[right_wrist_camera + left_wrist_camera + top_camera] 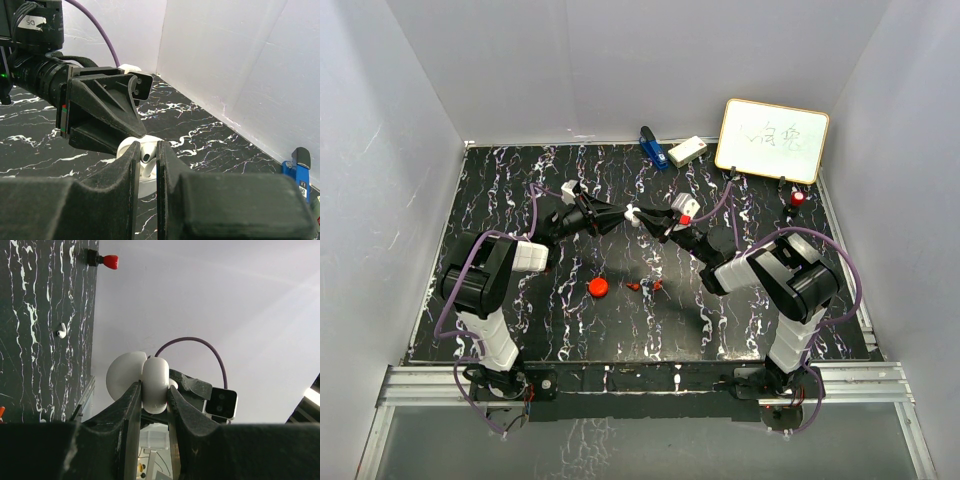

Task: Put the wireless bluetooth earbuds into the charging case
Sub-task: Place the earbud in the charging case.

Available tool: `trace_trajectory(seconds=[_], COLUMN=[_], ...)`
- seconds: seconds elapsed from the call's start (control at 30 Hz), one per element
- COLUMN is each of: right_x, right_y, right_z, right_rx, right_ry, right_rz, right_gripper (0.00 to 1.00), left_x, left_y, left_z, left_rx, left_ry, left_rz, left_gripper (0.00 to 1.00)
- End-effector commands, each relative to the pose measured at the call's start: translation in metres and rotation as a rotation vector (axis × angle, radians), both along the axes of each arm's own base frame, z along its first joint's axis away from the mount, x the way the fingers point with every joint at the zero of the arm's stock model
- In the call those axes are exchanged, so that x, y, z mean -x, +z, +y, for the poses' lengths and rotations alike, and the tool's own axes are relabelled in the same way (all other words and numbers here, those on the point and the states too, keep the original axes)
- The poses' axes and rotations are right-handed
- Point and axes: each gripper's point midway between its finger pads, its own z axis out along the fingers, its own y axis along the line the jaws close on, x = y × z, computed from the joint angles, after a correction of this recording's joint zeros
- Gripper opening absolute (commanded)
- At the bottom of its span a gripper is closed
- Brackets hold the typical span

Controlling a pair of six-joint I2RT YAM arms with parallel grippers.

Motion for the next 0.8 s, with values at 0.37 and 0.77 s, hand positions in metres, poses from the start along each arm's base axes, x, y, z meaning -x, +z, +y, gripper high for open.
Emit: trace_trajectory(seconds=[0.37,0.77], right_x=[0.015,0.018], right_y=[0.057,0.055], right_z=[-0.014,-0.014], right_rx=[-0.122,-0.111], right_ry=[-0.025,-0.017], right_rz=[-0.247,-0.254], right_gripper=[0.0,0.0], left_x=[0.006,0.003], left_y=[0.028,0.03], left_z=[-0.001,0.002], left_rx=[0.116,0.164], left_ry=[-0.018,0.01], left_rz=[-0.05,-0.027], left_gripper=[0.0,0.0])
